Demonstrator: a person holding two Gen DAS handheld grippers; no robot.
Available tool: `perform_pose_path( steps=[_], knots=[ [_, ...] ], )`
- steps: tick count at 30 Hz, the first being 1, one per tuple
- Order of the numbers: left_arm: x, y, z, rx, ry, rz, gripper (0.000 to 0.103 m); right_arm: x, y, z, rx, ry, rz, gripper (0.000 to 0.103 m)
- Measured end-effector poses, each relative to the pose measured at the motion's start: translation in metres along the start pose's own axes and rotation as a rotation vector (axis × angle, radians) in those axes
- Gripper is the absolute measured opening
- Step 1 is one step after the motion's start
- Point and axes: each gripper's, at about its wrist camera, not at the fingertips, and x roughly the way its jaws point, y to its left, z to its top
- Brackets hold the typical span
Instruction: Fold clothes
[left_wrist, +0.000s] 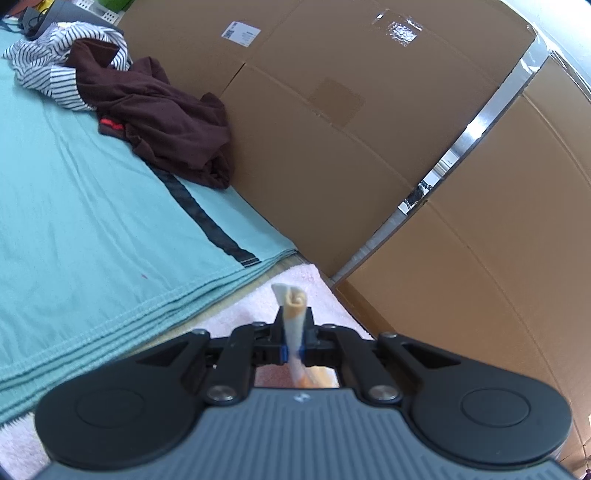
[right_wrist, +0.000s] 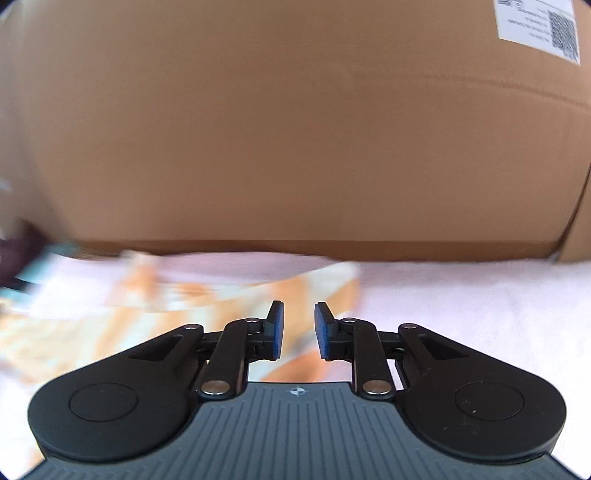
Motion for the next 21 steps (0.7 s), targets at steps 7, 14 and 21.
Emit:
perform_pose_path(
  steps=[7, 14, 21],
  knots=[
    [0.003, 0.001, 0.0, -0.016, 0.023, -0.006, 0.0, -0.091, 0.056, -0.069, -0.219, 0.057, 0.125, 0.021],
    [0.002, 0.0, -0.001, -0.012, 0.023, -0.011, 0.0, -0.091, 0.088, -0.107, -0.359, 0.084, -0.034, 0.02],
    [0.001, 0.0, -0.001, -0.01, 0.024, -0.021, 0.0, -0.099, 0.082, -0.099, -0.24, 0.058, -0.054, 0.003]
  ],
)
